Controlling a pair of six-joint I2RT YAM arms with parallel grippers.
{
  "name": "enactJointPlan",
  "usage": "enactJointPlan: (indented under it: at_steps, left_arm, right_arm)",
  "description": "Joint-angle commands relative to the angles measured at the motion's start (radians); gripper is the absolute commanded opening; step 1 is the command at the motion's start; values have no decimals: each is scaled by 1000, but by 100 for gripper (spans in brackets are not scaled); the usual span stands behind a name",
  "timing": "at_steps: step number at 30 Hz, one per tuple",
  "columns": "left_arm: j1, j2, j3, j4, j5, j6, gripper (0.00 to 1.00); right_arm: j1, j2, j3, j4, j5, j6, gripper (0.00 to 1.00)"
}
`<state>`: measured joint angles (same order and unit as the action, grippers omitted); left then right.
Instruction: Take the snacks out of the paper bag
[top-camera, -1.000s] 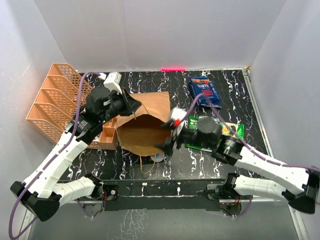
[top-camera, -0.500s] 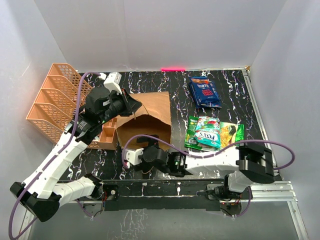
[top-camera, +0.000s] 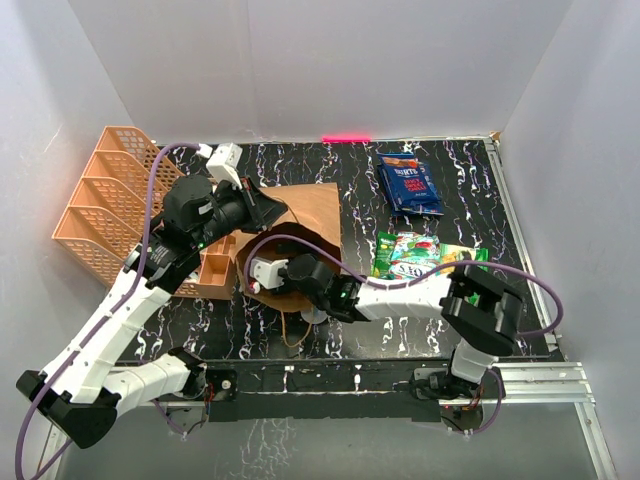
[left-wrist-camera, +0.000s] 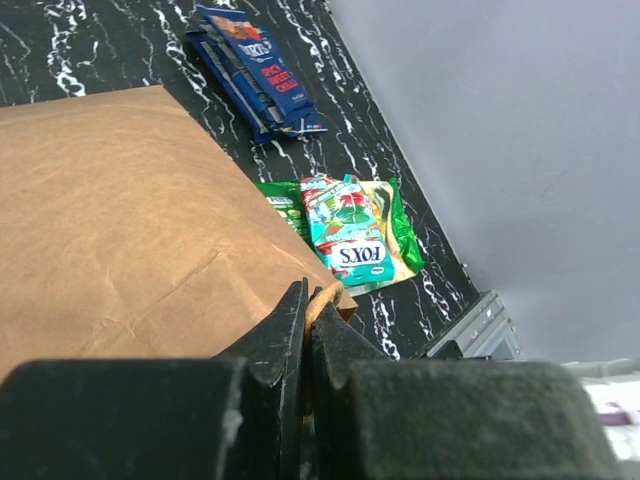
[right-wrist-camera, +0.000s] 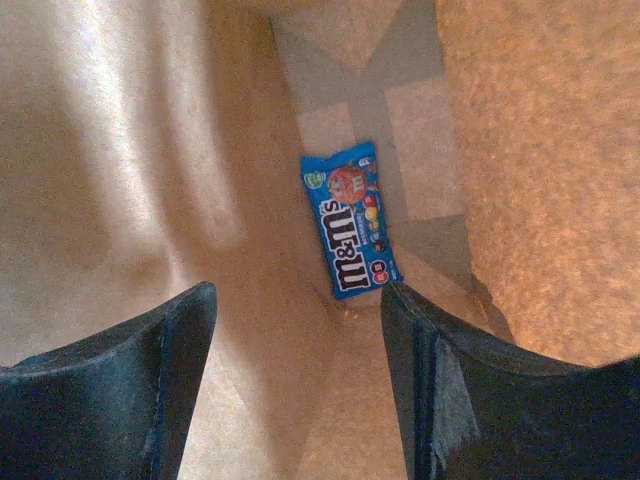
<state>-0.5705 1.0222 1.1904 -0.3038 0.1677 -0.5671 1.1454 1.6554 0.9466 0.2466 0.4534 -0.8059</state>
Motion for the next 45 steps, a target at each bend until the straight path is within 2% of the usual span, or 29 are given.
enactJointPlan:
  at_steps: [1, 10, 19, 29, 39, 45]
  left_arm:
    - [5, -36, -4, 64, 70, 20, 0]
    - [6, -52, -26, 91, 120, 11, 0]
    - [6, -51, -24, 110, 187, 20, 0]
    - [6, -38, -24, 119, 283, 41, 0]
    - [5, -33, -16, 88, 328, 56, 0]
    - [5, -42, -6, 45, 287, 72, 0]
  right_arm:
    - [-51, 59, 48, 123, 27, -58, 70]
    - [-133, 205, 80, 208, 57, -75, 72]
    - [-201, 357, 145, 294, 60, -140, 82]
    - [-258, 497, 264, 353, 66, -191, 83]
    - [-319, 619, 421, 362, 46, -266, 76]
    - [-329, 640, 463, 321, 42, -265, 52]
